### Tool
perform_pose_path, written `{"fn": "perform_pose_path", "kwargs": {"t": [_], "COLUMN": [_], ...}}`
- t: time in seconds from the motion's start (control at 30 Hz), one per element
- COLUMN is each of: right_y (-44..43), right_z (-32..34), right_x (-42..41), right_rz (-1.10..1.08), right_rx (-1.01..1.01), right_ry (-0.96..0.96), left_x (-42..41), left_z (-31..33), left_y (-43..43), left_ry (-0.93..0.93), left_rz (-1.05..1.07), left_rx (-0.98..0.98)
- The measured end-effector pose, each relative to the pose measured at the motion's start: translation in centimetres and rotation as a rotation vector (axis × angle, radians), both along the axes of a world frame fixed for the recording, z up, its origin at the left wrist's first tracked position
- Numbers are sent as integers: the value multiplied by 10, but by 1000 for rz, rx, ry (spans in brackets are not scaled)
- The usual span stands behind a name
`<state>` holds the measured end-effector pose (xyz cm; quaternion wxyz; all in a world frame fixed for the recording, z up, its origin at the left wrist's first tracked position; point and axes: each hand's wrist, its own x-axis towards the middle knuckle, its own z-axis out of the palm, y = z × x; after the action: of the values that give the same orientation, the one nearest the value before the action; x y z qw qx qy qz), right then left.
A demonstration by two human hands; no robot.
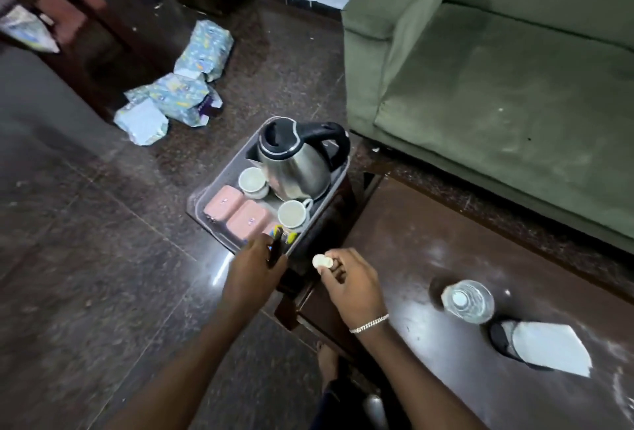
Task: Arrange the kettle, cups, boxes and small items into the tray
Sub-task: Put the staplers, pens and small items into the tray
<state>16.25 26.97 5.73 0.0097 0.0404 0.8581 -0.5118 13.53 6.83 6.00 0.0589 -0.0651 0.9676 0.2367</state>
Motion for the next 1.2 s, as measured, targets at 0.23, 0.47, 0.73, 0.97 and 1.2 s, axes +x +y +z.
{"fn": "perform_pose_path", "kwargs": {"t": [0.23,0.47,0.73,0.97,1.2], "right_y": [-84,-147,-170,-178,-176], "right_z": [2,-20,-46,-49,-51], "right_x": [-72,-121,-149,-164,-163], "right_rz": [94,229,301,273,269], "right_rx": [16,167,315,376,370], "right_ry": [16,-58,-92,-77,-75], "left_x": [-71,-119,-143,-150,-147], "left_z": [-5,-17,-32,-37,-39], "left_y": [-96,-131,-139,-140,-140], "left_ry": [23,-61,-106,-119,-128], "left_rz": [78,72,-57,-56,-46], "left_rx": [-85,-178,-249,-260,-249]}}
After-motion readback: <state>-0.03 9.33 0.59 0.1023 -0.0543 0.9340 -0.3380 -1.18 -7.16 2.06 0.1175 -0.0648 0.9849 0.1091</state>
